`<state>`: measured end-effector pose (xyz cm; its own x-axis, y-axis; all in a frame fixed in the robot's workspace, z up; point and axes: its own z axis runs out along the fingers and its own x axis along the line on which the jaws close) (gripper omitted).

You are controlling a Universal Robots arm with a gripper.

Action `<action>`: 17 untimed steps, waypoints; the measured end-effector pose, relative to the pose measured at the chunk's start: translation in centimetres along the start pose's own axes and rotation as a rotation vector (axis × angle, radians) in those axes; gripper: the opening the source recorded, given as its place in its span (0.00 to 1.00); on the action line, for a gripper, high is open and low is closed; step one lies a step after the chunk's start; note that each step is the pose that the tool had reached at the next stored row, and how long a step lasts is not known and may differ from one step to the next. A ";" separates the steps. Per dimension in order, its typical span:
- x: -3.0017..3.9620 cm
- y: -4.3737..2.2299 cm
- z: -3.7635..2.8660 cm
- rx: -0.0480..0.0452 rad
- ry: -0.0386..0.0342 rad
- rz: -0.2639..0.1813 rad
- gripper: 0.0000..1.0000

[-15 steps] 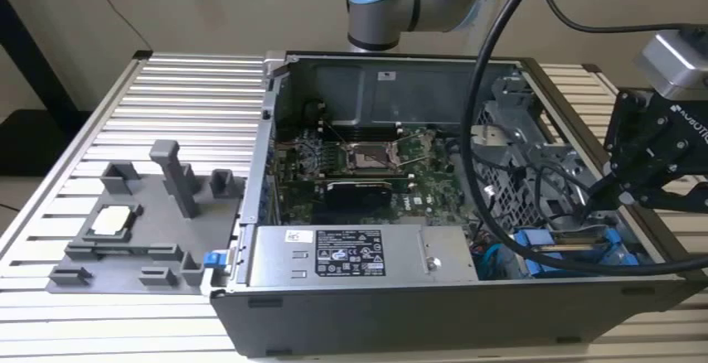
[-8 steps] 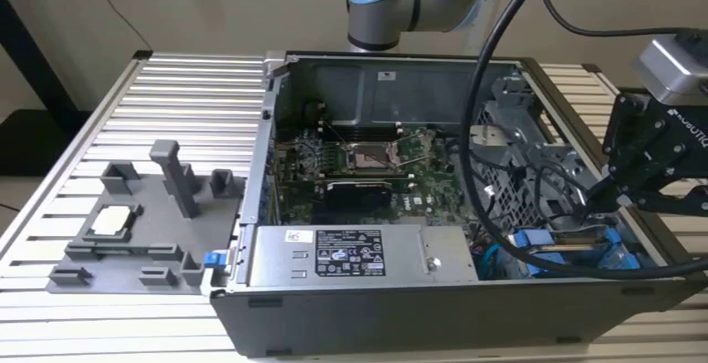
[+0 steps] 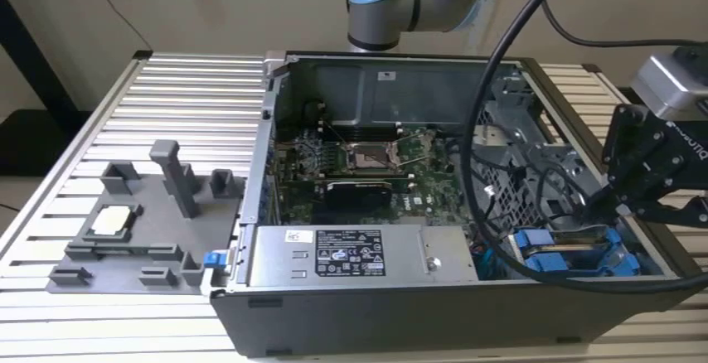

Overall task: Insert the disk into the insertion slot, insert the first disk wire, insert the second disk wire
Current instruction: 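Insert the first disk wire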

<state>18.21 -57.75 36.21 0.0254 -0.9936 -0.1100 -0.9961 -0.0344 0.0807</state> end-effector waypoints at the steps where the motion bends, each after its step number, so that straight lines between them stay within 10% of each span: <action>1: 0.05 -0.03 0.09 0.0000 0.0000 0.000 0.19; 17: 0.46 -0.27 1.35 0.0004 -0.0006 0.004 0.19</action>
<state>18.37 -58.05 34.80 0.0215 -0.9937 -0.1103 -0.9963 -0.0305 0.0807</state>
